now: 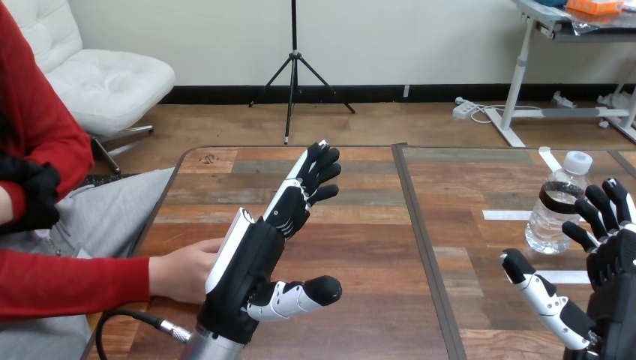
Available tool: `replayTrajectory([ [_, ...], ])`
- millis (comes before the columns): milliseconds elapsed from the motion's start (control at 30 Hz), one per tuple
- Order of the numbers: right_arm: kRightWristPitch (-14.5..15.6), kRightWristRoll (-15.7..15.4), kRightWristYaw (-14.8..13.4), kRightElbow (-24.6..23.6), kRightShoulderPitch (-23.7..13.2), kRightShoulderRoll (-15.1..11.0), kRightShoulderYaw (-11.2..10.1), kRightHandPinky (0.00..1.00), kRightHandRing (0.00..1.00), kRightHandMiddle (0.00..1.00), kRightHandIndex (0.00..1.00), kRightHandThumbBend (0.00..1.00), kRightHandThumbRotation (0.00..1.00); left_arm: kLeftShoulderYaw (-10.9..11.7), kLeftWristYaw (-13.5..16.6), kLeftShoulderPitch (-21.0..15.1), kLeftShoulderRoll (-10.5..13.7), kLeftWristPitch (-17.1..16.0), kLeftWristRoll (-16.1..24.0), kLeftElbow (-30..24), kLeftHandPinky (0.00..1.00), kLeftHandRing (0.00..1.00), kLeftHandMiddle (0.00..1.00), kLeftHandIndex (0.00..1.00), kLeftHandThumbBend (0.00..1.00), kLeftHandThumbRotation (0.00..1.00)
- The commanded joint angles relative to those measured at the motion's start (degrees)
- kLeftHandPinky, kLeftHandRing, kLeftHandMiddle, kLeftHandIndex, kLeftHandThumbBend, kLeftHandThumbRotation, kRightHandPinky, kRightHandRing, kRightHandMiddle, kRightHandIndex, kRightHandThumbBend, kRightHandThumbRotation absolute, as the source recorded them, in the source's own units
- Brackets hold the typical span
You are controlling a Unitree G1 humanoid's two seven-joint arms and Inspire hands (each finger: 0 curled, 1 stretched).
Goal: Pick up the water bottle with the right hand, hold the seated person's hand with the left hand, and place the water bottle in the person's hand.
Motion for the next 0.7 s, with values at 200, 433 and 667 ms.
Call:
replayTrajectory([
  [200, 0.6, -0.1, 0.1, -2.1, -4.6, 2.3, 1.8, 0.77, 0.86, 0.88, 0.91, 1.00, 0.29, 0.0, 0.7, -1.5, -0.4, -0.1, -0.2, -2.3, 0.86, 0.92, 0.95, 0.97, 0.93, 0.76],
  [433, 0.7, -1.4, -0.8, -1.0, -6.6, 3.5, 2.6, 0.80, 0.88, 0.89, 0.93, 1.00, 0.28, 0.0, 0.9, -1.7, -0.5, -0.6, 0.1, -1.8, 0.86, 0.93, 0.95, 0.98, 0.93, 0.75],
  [667, 1.5, -2.6, -2.1, 1.4, -9.4, 5.4, 3.9, 0.89, 0.94, 0.92, 0.97, 1.00, 0.27, -0.5, 0.5, -1.7, -0.7, -0.3, -0.4, -1.9, 0.87, 0.93, 0.96, 0.98, 0.93, 0.74],
])
